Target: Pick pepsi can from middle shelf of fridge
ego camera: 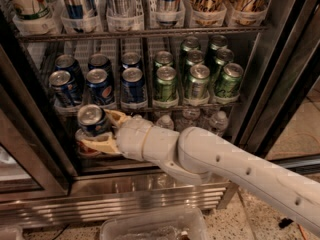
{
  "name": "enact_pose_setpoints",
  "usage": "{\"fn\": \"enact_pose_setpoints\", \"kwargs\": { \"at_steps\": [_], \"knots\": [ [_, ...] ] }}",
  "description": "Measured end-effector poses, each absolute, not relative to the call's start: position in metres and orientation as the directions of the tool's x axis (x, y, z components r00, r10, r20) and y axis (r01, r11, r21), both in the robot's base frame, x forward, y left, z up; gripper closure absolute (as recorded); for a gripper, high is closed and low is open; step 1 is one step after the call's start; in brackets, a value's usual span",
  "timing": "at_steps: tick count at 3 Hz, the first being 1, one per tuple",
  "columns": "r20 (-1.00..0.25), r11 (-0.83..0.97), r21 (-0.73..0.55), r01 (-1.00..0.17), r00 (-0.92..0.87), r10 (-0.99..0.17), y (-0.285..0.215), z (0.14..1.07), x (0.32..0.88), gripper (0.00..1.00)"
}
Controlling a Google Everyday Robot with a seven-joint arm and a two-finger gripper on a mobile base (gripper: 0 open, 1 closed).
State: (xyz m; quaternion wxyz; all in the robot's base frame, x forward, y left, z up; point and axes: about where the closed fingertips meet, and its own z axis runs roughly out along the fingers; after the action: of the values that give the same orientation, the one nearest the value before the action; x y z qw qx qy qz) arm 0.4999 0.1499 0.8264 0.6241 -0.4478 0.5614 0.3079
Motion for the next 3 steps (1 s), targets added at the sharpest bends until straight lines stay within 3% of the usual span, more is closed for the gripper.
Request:
{"fn": "enact_pose_setpoints", "kwargs": {
  "at_steps": [3],
  "knots": [
    [-0.973, 0.251, -0.127, -0.960, 0.071, -0.221, 0.112, 0.812, 0.453, 1.00]
  ]
}}
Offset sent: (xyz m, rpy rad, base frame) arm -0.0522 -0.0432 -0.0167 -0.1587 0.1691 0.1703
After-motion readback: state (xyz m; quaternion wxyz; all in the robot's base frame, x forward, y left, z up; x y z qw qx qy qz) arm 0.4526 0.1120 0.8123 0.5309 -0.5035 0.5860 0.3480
